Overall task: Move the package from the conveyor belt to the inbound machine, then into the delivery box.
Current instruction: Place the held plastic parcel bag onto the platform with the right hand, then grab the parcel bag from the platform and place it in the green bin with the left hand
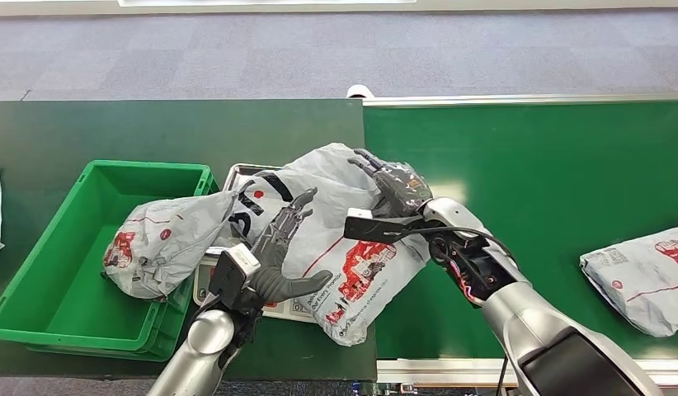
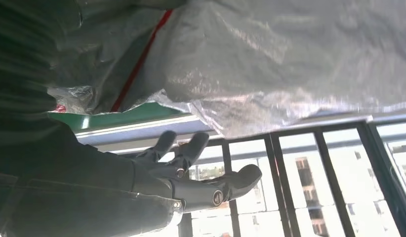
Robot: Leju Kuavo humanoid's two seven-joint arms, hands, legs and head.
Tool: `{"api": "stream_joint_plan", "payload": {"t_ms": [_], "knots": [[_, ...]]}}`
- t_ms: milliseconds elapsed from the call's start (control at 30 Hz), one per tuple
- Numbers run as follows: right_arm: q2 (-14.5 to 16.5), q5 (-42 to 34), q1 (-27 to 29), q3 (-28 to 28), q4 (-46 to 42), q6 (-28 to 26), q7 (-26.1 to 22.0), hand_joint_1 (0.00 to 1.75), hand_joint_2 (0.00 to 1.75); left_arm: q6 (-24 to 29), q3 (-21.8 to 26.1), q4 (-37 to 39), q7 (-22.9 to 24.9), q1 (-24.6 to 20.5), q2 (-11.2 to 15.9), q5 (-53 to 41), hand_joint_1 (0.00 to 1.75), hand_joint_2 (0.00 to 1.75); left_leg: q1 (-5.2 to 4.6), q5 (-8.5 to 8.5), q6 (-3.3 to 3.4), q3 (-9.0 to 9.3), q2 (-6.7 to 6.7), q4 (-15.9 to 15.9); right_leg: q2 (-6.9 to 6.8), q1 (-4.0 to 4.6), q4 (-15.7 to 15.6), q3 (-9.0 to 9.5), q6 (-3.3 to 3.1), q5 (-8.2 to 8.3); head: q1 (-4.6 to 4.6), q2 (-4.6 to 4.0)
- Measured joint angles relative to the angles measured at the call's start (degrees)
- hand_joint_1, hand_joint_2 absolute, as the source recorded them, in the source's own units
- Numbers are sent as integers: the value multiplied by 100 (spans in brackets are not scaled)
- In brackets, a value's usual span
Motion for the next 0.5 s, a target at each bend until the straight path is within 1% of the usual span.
{"api": "stream_joint_plan", "payload": {"t_ms": [133, 233, 300, 400, 433, 500], "knots": [[-27, -299, 155, -333, -193, -227, -72, 0, 175, 1, 2, 0, 0, 2, 0, 0, 0, 175, 0, 0, 0, -1, 0, 0, 0, 0, 0, -1, 0, 0, -1, 0], [-97, -857, 399, -743, -597, -209, -170, 0, 175, 7, 2, 0, 0, 7, 3, 0, 0, 175, 0, 0, 0, -1, -2, 0, -1, 0, 0, -1, 0, 0, 0, 0], [-142, -1498, 640, -1144, -993, -8, -214, 0, 175, 25, 3, 0, 2, 17, 6, 0, 0, 175, 0, 0, 0, -3, -4, 0, -2, 0, 0, -1, 0, 0, -1, 0], [-208, -2478, 1063, -1795, -1643, 492, -272, 0, 175, 93, 4, 0, 4, 36, 7, 0, 0, 175, 0, -1, 0, -4, -4, 0, -2, 0, -1, -2, 0, 0, 0, 0], [-233, -2658, 1222, -1976, -1853, 562, -297, 0, 175, 126, 4, 0, 4, 43, 8, 0, 0, 175, 0, -1, 0, -4, -5, 0, -2, 0, -1, -2, 0, 0, -1, 0], [-284, -2796, 1560, -2293, -2261, 518, -327, 0, 175, 198, 10, 0, 5, 62, 9, -3, 0, 175, 0, -1, 1, -5, -6, 0, -2, 0, -1, -2, 0, 0, 0, -1]]}}
